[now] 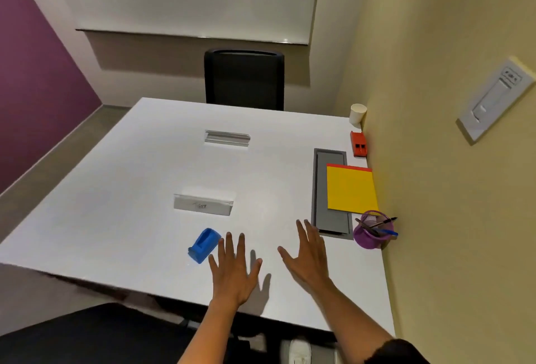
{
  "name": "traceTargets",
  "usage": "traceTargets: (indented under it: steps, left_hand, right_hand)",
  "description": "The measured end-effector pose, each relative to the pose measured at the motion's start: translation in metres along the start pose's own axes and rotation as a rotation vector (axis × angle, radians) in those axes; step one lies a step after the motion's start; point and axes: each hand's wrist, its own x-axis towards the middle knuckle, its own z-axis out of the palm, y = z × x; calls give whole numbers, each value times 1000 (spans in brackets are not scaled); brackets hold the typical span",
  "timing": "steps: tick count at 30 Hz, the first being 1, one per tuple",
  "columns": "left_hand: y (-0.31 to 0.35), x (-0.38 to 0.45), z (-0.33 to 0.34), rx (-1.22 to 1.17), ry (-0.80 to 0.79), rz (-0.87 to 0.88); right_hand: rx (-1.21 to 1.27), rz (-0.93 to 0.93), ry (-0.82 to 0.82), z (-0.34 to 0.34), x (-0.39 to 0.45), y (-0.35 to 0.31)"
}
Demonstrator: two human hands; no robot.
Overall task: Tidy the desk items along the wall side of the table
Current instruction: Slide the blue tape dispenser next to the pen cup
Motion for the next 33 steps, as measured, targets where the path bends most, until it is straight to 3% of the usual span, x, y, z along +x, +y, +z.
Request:
traceTargets:
  steps: [15, 33]
  left_hand:
    - [-131, -61, -51, -5, 69, -92]
    - [-185, -43, -35, -101, 54, -383]
  right_hand:
    - [-10, -248, -156, 56, -57, -134]
    - [-352, -628, -325, 127, 44, -184]
